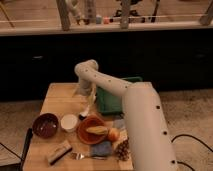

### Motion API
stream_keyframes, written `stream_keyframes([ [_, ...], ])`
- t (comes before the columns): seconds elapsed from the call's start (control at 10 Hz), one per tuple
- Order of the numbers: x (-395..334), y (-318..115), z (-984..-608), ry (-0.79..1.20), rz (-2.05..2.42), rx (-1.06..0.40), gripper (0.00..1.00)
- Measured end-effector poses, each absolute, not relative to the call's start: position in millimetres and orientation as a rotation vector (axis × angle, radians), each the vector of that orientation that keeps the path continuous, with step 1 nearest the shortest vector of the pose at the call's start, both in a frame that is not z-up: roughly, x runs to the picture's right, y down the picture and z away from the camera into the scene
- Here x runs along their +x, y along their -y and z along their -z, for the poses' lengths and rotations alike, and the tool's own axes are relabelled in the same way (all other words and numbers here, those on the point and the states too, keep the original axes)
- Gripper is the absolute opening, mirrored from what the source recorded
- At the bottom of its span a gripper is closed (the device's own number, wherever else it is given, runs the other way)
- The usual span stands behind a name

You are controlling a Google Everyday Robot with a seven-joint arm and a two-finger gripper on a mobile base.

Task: Place brush in table surface

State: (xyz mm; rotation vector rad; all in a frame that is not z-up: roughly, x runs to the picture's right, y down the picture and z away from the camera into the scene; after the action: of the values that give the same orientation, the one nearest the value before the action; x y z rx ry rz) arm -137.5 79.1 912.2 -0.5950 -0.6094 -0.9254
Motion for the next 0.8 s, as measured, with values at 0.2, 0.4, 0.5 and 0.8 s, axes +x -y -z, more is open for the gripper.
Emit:
stream_keyframes([
  [0.2, -138.9, -77.9, -910.5, 0.608, 0.925, -0.595, 0.78],
  [0.4, -137.3, -76.7, -909.7, 0.606, 0.923, -0.598, 0.78],
  [0.5, -137.2, -75.6, -909.0, 0.605, 0.923, -0.599, 0.78],
  [0.8, -138.7, -73.2, -906.7, 0.607, 0.927, -0.594, 0.78],
])
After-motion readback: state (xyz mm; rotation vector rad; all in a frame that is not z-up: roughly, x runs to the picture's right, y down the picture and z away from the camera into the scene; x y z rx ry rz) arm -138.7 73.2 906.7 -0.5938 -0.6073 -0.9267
